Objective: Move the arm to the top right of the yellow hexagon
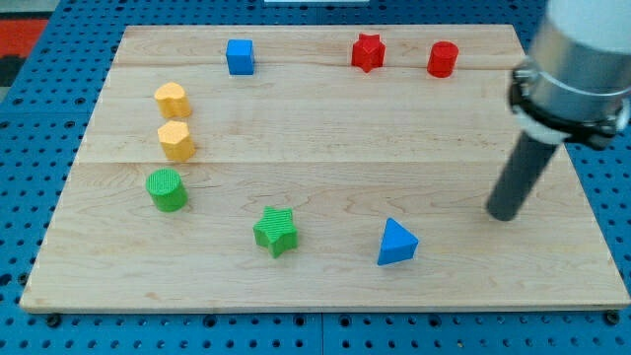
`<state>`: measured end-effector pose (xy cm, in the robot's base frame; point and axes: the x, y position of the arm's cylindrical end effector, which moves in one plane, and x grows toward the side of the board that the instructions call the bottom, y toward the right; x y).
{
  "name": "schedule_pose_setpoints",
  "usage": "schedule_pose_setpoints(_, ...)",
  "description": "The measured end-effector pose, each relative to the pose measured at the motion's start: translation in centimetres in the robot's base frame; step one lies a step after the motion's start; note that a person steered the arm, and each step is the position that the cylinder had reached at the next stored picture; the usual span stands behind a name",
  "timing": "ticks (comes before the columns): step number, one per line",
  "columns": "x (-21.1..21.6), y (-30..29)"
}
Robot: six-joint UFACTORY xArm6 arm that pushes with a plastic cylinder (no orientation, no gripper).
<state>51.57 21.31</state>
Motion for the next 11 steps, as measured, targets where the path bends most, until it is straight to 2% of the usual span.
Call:
schedule_pose_setpoints(3, 0.2, 2.6)
schedule_pose_setpoints(4, -3.5, 4.9)
schedule_pose_setpoints(5, -8.6, -1.3)
schedule_pose_setpoints(7, -14.4, -21.2)
schedule_pose_setpoints(8, -14.2, -26.8)
schedule_pose_setpoints(9, -12.1, -29.5)
schedule_pose_setpoints(11, -12.3, -37.1)
